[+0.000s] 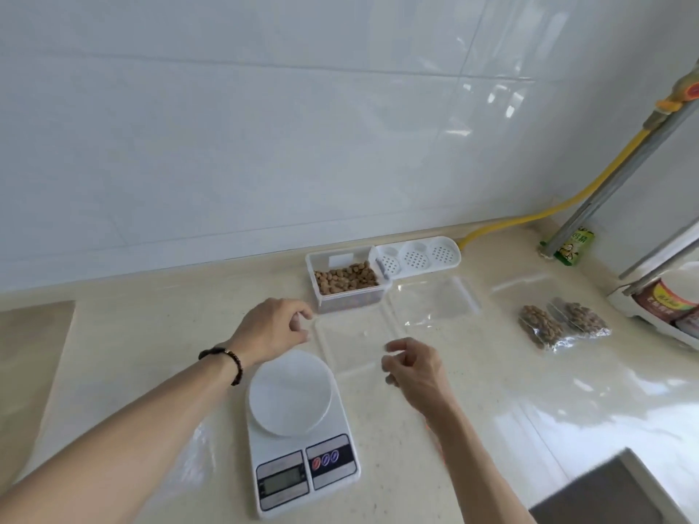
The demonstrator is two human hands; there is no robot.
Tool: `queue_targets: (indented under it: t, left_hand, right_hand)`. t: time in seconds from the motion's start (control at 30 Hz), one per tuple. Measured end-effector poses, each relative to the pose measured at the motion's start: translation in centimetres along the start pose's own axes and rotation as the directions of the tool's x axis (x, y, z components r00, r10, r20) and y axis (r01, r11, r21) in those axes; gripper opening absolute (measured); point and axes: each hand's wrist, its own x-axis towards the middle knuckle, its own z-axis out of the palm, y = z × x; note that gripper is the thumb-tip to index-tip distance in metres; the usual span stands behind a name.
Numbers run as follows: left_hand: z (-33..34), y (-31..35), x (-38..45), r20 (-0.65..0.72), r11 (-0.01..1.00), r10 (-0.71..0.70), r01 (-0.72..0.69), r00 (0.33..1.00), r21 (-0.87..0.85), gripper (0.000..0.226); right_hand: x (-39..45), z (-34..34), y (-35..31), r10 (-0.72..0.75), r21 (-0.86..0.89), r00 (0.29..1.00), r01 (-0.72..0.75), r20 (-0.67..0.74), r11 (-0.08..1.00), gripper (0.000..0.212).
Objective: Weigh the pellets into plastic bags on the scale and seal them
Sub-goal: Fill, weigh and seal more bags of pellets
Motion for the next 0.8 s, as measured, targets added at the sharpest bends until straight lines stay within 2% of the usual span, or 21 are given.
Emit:
queue_targets:
  t: [0.1,0.23,0.3,0.37,0.47,0.57,0.7,0.8]
  left_hand:
    - [0.5,-2.3,-0.8,-0.067,0.998,-0.01,0.015,0.998,0.066,0.024]
    - [2.1,-4.0,-0.5,-0.162,0.967,0.105,-0.062,0.981,0.247,0.034]
    - [3.1,-4.5,-0.6,-0.234,0.941,0.123,-0.039,0.964,0.336,0.037]
    - [3.7,-4.8,-1.5,-0.277,0.937,0.11,-0.006,0.955,0.35,0.039]
    - [4.4,-5.6,-3.6,-0.251,0.938,0.116,-0.022,0.961,0.347,0.039]
    - [5.2,-6.7,-6.4,-0.223,0.941,0.089,-0.008,0.971,0.338,0.037]
    - [7.1,-6.8,-10.8,-0.214,0.953,0.019,0.047,0.977,0.299,0.052]
    - [9.5,-6.4,-14.3,-0.208,0.96,-0.02,0.077,0.978,0.268,0.059]
  right_hand:
    - [-1.4,3.3,0.8,0.118,0.068,0.993,-0.117,0.002,0.991,0.01]
    - [-1.9,5.9,1.9,0.232,0.219,0.972,-0.22,-0.029,0.951,0.007]
    - [-1.8,6.6,2.5,0.261,0.251,0.965,-0.244,-0.035,0.937,0.007]
    - [-1.5,7.2,3.0,0.285,0.263,0.958,-0.266,-0.035,0.928,0.007]
    - [-0.9,8.0,3.9,0.293,0.222,0.955,-0.276,-0.046,0.935,0.004]
    - [-1.2,8.3,4.4,0.275,0.133,0.956,-0.261,-0.102,0.956,0.018]
    - [-3.6,7.7,5.1,0.189,-0.012,0.978,-0.191,-0.093,0.982,0.027]
    - [-6.2,7.7,7.0,0.082,-0.133,0.996,-0.087,-0.041,0.987,0.026]
